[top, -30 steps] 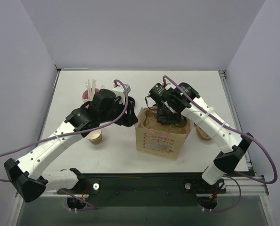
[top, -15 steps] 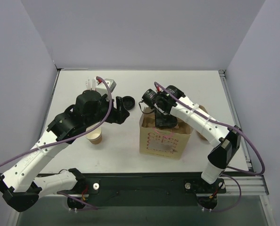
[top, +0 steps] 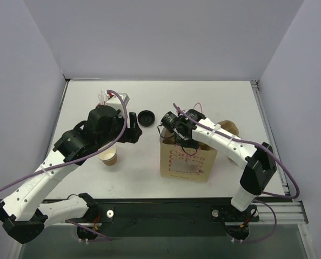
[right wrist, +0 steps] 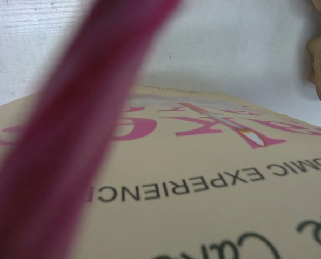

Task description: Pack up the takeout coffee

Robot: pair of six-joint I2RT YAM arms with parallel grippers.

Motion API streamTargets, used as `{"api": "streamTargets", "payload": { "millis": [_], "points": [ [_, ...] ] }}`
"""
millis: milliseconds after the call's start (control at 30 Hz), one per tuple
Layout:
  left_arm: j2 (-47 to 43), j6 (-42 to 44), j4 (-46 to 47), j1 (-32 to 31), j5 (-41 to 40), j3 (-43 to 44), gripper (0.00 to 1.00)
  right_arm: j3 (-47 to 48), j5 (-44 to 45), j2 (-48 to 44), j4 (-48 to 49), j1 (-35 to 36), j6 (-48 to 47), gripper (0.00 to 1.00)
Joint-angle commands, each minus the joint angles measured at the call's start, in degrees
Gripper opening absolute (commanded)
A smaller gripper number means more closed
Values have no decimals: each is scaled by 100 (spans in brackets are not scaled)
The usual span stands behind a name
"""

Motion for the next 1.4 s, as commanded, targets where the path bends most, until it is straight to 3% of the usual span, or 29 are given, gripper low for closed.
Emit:
{"api": "streamTargets", "payload": {
  "millis": [0,133,200,267,500,667,933,1367],
  "points": [
    [-103,-24,-126,36,-226,194,74,-445,34,-267,263,29,144,44],
    [-76,-15,-240,36,-243,256,74,-666,69,-389,387,73,214,56],
    [-50,-6,-240,36,-243,309,74,-640,69,-521,352,73,214,71],
    [-6,3,-223,36,-226,370,74,-465,60,-714,238,73,214,76],
    [196,134,-153,36,98,678,74,370,105,-1286,-658,81,232,74],
    [415,108,5,9,599,854,74,942,-141,-1558,-790,81,145,72],
    [1354,-15,103,-843,548,1485,71,2251,-98,-1734,-729,-41,-602,71],
    [2666,-349,-731,-1028,-15,2382,54,2059,-291,-2473,-334,-1008,-1684,71]
  ]
}}
